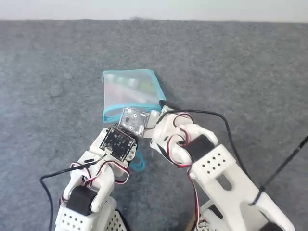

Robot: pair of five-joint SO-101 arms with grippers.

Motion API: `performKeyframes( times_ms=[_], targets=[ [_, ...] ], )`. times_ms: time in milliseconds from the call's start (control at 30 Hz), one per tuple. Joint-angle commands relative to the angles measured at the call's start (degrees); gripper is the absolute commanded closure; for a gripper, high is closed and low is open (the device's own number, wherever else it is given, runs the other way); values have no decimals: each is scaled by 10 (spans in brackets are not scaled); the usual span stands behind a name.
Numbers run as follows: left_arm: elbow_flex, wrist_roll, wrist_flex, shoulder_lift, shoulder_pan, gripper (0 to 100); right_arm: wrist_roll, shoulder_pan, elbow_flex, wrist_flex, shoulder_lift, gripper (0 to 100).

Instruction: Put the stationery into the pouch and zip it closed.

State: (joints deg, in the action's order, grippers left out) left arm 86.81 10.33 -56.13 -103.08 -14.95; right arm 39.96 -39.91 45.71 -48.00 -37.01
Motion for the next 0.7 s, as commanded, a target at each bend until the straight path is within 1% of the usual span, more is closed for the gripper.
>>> performKeyframes(
  times_ms=[0, 100, 233, 333, 400, 500, 667],
  targets=[
    [-2, 4, 20, -11, 3, 988, 2, -3, -52, 8, 22, 756],
    [-1, 4, 20, -11, 3, 988, -3, 0, -53, 31, 45, 826],
    [-1, 4, 20, -11, 3, 988, -56, 11, -56, 56, 68, 911],
    [-1, 4, 20, -11, 3, 988, -90, 27, -67, 56, 80, 998],
    [-1, 4, 20, -11, 3, 988, -106, 40, -69, 56, 81, 991],
    [-1, 4, 20, -11, 3, 988, -110, 54, -69, 54, 82, 992],
    [-1, 4, 20, -11, 3, 988, -112, 57, -60, 51, 84, 992]
  ],
)
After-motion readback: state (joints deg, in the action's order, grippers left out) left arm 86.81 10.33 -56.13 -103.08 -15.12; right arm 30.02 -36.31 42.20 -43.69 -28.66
